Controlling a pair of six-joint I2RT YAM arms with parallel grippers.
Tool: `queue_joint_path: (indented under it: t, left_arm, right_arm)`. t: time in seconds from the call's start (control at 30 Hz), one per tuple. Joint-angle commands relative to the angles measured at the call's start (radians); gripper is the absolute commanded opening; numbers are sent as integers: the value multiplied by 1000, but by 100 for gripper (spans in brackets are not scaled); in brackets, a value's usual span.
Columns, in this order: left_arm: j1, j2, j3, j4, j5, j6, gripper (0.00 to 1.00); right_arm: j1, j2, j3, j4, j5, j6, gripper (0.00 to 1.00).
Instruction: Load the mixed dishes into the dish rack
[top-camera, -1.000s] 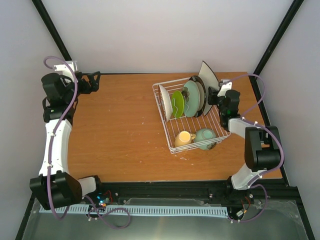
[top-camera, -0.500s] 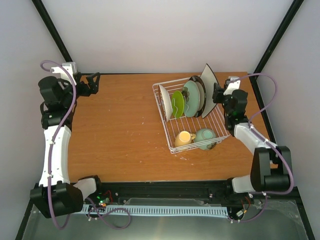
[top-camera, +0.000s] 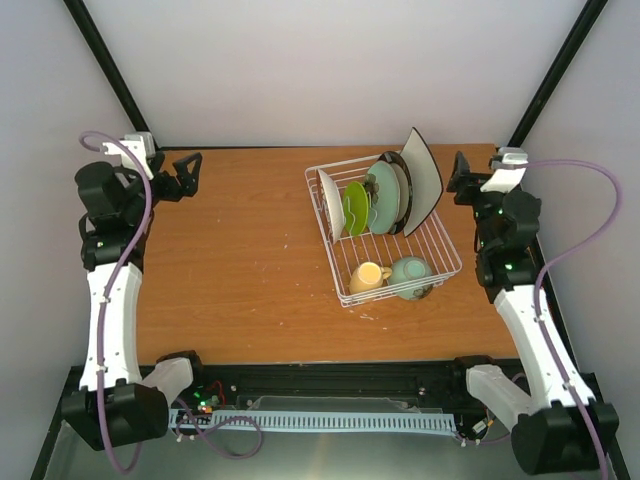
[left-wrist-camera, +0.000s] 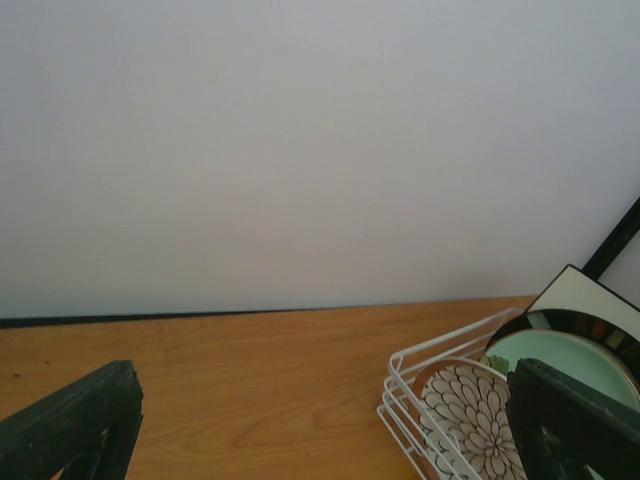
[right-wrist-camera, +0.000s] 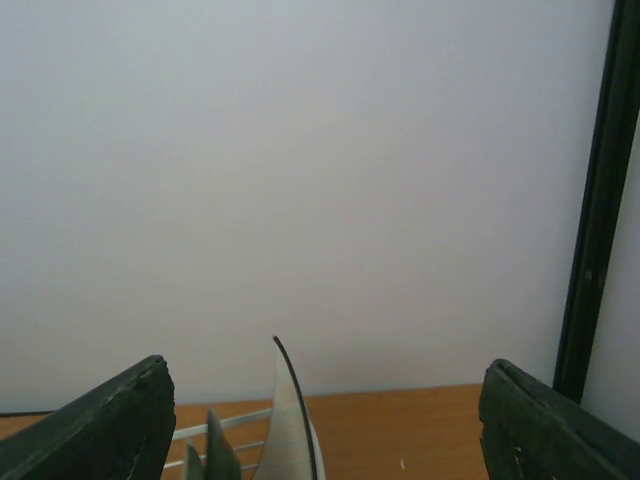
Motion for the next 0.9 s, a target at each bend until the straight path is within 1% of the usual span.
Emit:
queue_joint_path:
  t: [0.0,0.07,0.13,0.17,0.23,0.33,0.4,0.5,0.6,0.67,0.87]
  left_arm:
    - [-1,-3,-39,-23,55,-14,100]
    - [0,6,-60,-19,73,-17,100]
    - [-1,15,-74,-20,83,-17,100]
    - [-1,22,-78,-21,89,-16,100]
    - [-1,39,-92,-15,104,-19,100]
    - [-1,97,-149,19,170,-42,100]
    - [-1,144,-179,21,198,-60,100]
    - [-1,177,-224,48,203,-68,100]
    - [-1,175,-254,96,145,-67,100]
    - [-1,173,-261,96,105,-63,100]
    - [-1,167,-256,72,58,-33,100]
  right_arm:
    - [6,-72,102,-219,-68,-9,82]
    - [7,-80,127,-306,-160,29,83]
    - [7,-100,115,-357,-233,84,87]
    - [7,-114,92,-371,-254,110,90]
    - [7,-147,26,-367,-304,170,99]
    - [13,-161,-114,-328,-426,257,100]
    - [20,-154,-152,-357,-425,263,100]
    - [22,-166,-162,-408,-390,239,100]
    - [22,-177,-141,-444,-390,188,100]
    - [22,-173,-122,-464,-384,169,100]
    - [22,-141,-81,-500,-322,151,100]
